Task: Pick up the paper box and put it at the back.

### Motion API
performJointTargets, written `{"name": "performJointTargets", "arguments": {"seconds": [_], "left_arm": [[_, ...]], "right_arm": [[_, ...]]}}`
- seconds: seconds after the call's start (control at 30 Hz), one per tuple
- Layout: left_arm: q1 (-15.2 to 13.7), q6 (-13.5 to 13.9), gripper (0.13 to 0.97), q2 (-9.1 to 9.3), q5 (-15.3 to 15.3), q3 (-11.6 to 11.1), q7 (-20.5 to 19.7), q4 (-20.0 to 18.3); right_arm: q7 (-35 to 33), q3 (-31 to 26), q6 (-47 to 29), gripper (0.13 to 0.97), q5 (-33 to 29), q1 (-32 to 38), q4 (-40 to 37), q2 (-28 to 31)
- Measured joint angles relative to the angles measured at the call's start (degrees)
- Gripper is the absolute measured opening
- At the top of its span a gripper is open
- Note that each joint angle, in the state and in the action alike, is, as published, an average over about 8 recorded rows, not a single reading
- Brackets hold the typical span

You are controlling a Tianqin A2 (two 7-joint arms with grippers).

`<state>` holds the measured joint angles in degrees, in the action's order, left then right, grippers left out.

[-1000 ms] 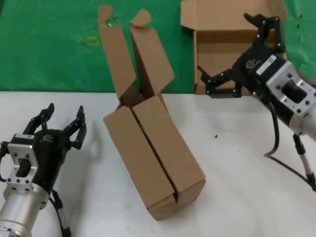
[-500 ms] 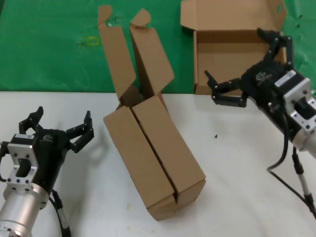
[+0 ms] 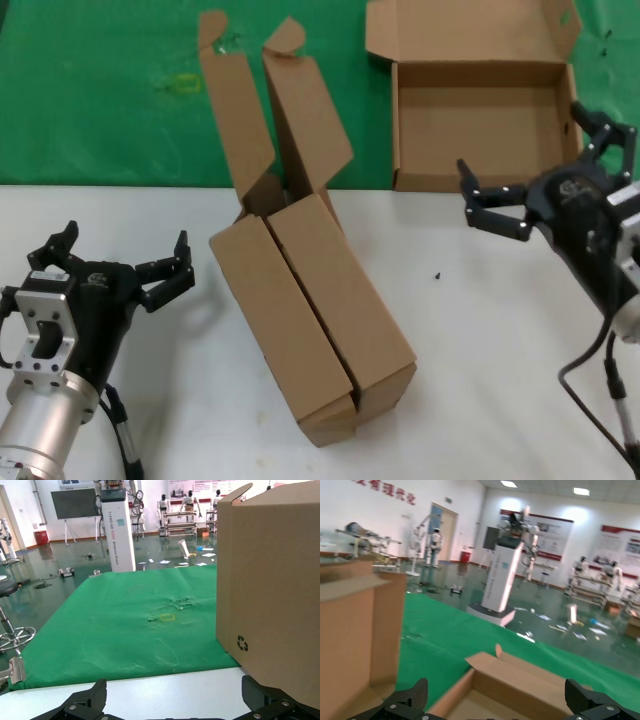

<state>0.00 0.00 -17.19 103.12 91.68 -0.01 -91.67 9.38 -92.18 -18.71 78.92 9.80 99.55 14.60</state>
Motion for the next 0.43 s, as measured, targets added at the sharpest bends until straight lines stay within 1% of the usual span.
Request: {"name": "performJointTargets", "arguments": {"seconds": [0.27,0.43], "left_arm": [[0.0,0.0,0.952,0.00,0.0,0.0,0.0,0.0],[0.0,0.0,0.955,0.00,0.0,0.0,0.0,0.0]], "right_arm": [[-2.9,0.2,5.8,0.966,7.5,-3.0,-2.5,0.8],[-4.2,0.2,8.4,0.966,10.9,-4.4,-3.5,1.2]]}}
